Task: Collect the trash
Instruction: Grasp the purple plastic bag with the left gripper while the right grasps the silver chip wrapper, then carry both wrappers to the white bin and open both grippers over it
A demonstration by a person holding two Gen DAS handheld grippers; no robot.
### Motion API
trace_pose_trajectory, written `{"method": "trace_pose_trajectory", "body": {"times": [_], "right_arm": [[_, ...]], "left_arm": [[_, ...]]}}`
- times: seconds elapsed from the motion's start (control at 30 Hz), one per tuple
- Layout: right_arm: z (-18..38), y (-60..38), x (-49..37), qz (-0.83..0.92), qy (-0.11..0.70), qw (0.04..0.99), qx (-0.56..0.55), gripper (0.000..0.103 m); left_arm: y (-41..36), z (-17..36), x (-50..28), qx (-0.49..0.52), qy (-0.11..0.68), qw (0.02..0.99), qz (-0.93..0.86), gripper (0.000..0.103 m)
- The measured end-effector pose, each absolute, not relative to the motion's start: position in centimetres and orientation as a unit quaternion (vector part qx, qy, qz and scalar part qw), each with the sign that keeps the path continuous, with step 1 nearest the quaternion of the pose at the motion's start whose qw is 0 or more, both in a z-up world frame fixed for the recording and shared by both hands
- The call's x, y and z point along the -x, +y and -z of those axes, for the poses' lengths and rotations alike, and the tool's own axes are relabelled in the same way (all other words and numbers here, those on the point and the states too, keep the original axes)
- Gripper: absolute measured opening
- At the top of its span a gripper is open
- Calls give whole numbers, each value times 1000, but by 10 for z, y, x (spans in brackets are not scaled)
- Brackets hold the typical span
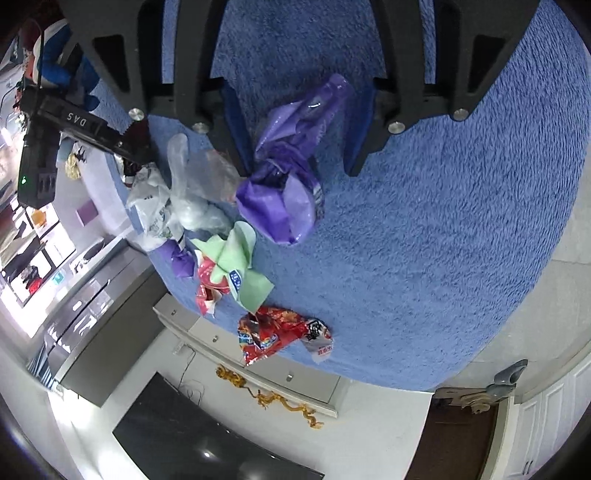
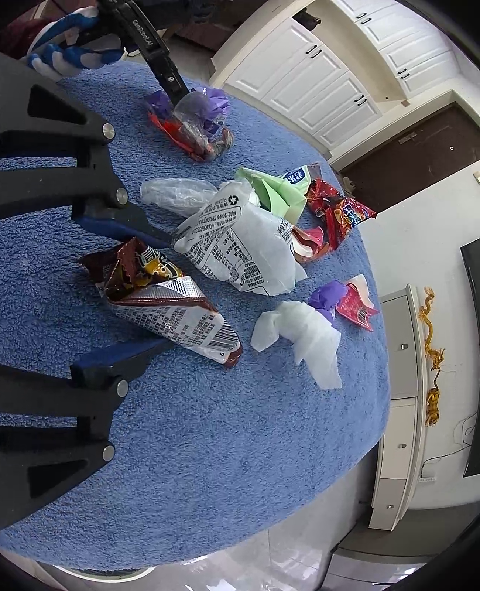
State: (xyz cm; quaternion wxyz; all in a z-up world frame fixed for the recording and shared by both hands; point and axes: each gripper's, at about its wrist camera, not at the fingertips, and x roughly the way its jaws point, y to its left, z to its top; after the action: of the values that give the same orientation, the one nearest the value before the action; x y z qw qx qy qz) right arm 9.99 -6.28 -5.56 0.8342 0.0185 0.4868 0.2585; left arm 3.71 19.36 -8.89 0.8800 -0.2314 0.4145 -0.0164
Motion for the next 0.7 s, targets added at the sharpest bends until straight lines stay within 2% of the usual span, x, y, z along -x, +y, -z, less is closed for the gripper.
{"method": "trace_pose_trajectory", "body": {"times": [0.13,0.2,0.23,0.4,0.7], "right_arm": [[57,-61,-102,-257,486,835,-13,46],[56,-60,-101,-258,484,836,-9,44],[56,-61,-100,-259,482,837,-8,40],[52,-71,-94,-267,474,839,-11,32],[44,-105,-78,-276,459,844,-47,31]], "left_arm": [[184,92,-43,204,428,880,19,48],[181,90,-43,202,424,882,25,32],[181,91,-43,207,424,881,31,29],[185,82,-31,218,401,889,28,26],[193,52,-15,228,361,904,14,26]]}}
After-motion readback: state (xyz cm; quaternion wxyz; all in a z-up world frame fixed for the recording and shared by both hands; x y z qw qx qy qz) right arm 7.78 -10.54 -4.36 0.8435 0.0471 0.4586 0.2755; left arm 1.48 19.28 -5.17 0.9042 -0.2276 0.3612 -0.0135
